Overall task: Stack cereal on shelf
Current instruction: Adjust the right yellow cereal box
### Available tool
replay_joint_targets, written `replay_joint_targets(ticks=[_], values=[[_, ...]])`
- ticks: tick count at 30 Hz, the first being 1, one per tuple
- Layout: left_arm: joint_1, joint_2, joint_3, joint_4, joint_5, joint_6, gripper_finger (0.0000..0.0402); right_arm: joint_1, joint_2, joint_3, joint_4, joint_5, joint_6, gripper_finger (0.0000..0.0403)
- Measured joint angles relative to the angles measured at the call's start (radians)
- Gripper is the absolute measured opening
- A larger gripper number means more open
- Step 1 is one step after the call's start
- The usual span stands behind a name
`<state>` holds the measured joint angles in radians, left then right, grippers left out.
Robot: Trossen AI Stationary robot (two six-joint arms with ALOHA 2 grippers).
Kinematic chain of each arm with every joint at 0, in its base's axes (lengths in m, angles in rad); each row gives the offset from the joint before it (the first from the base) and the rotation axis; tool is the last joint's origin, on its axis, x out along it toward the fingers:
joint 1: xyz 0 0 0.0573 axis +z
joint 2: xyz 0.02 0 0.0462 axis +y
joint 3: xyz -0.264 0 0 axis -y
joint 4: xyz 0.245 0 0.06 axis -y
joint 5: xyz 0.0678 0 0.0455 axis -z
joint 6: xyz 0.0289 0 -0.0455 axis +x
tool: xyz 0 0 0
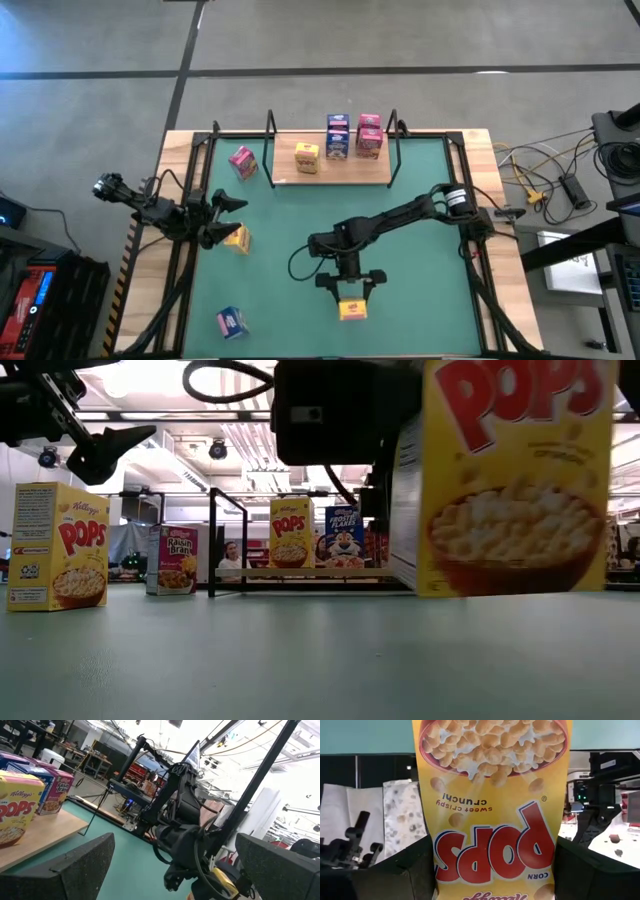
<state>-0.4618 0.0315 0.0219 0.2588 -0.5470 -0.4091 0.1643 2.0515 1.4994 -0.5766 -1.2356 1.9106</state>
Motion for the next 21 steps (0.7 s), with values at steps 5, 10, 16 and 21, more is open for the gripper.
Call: replay_joint_targets(ticks=[5, 10, 16, 21], values=[[0.0, 0.0, 0.0, 0.001, 0.0, 0.0, 0.0398, -0.014, 0.0, 0.0, 0.0, 0.006, 0.006, 0.0286], [0.0, 0.0, 0.0, 0.0, 0.0, 0.0, 0.0398, -0.019, 0.013, 0.0, 0.009, 0.014, -0.02, 0.0286], [0.0, 0.0, 0.0, 0.0, 0.0, 0.0, 0.0398, -0.027, 0.034, 0.0, 0.012, 0.013, -0.045, 0.0288], [0.0, 0.0, 0.0, 0.0, 0.0, 0.0, 0.0398, -0.039, 0.041, 0.0, 0.011, 0.006, -0.053, 0.029]])
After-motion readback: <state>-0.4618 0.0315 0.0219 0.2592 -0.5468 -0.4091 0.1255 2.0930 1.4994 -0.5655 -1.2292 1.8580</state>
